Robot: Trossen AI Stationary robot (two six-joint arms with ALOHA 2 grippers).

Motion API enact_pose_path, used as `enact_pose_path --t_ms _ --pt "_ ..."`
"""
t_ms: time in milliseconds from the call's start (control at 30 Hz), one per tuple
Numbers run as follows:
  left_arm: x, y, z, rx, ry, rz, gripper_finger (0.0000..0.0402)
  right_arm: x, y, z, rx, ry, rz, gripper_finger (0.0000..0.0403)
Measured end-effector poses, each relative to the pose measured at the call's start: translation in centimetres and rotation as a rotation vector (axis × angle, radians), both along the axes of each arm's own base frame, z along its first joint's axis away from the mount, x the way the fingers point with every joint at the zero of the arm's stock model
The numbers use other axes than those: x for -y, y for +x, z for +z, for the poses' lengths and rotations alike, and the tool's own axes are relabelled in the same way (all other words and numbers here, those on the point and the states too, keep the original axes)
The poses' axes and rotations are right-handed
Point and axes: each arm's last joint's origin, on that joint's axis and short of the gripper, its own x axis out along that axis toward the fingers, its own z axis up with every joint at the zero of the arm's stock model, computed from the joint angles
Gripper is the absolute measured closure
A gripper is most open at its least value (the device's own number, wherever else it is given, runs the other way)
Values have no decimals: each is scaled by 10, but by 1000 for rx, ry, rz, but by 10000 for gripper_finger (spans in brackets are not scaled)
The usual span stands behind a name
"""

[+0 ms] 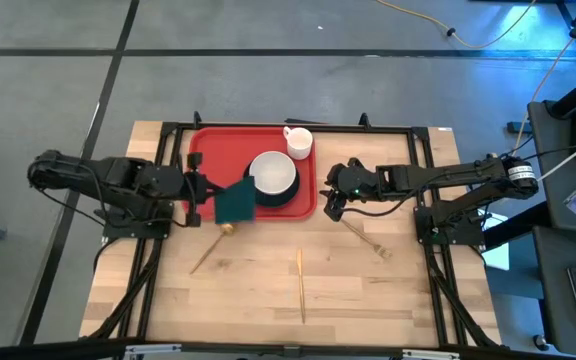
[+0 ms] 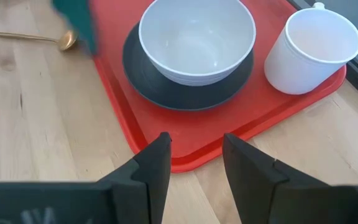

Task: Set up tray
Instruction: Put the green napkin on the left of the red tray

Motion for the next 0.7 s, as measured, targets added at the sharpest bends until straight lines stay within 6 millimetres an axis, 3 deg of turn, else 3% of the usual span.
enact_pose_path --t_ms 700 --pt "-12 -22 -7 -145 36 186 398 0 0 0 -8 -24 12 256"
